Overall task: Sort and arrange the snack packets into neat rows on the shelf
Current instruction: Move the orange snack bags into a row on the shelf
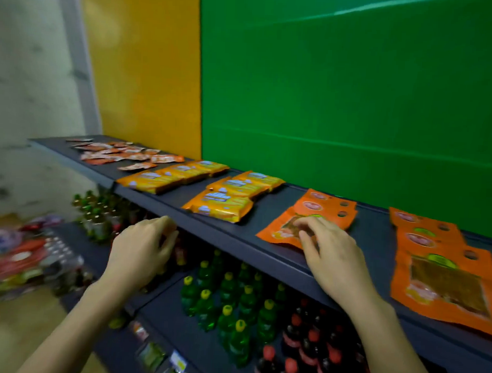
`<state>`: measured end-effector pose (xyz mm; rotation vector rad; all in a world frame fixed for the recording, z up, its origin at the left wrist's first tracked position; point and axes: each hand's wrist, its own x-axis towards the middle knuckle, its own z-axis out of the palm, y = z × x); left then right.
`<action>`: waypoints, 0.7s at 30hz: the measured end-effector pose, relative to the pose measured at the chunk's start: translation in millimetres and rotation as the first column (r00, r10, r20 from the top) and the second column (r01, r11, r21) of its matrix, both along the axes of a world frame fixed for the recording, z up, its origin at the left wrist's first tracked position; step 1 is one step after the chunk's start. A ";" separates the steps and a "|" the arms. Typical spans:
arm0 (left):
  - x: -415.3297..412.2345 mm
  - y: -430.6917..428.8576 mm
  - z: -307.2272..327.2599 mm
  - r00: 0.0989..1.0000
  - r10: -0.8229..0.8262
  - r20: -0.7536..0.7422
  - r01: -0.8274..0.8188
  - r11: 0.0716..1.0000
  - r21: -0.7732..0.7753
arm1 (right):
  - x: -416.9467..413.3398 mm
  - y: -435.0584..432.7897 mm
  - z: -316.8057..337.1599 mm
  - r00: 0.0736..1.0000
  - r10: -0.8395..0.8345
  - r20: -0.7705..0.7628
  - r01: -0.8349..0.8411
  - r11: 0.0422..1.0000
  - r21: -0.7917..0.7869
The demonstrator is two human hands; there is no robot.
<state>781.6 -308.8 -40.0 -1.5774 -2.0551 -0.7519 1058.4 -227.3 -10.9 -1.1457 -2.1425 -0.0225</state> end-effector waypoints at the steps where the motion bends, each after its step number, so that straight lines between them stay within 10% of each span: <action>1: -12.7 -10.4 -2.2 0.999 0.029 -0.014 -0.029 1.000 0.009 | -18.2 -0.1 -2.7 0.998 0.055 -0.006 -0.055 0.998 -0.003; 21: -313.0 -127.9 -53.2 0.946 0.309 -0.095 -0.318 0.943 -0.101 | -371.0 -31.3 -50.6 0.923 0.376 0.083 -0.357 0.916 -0.181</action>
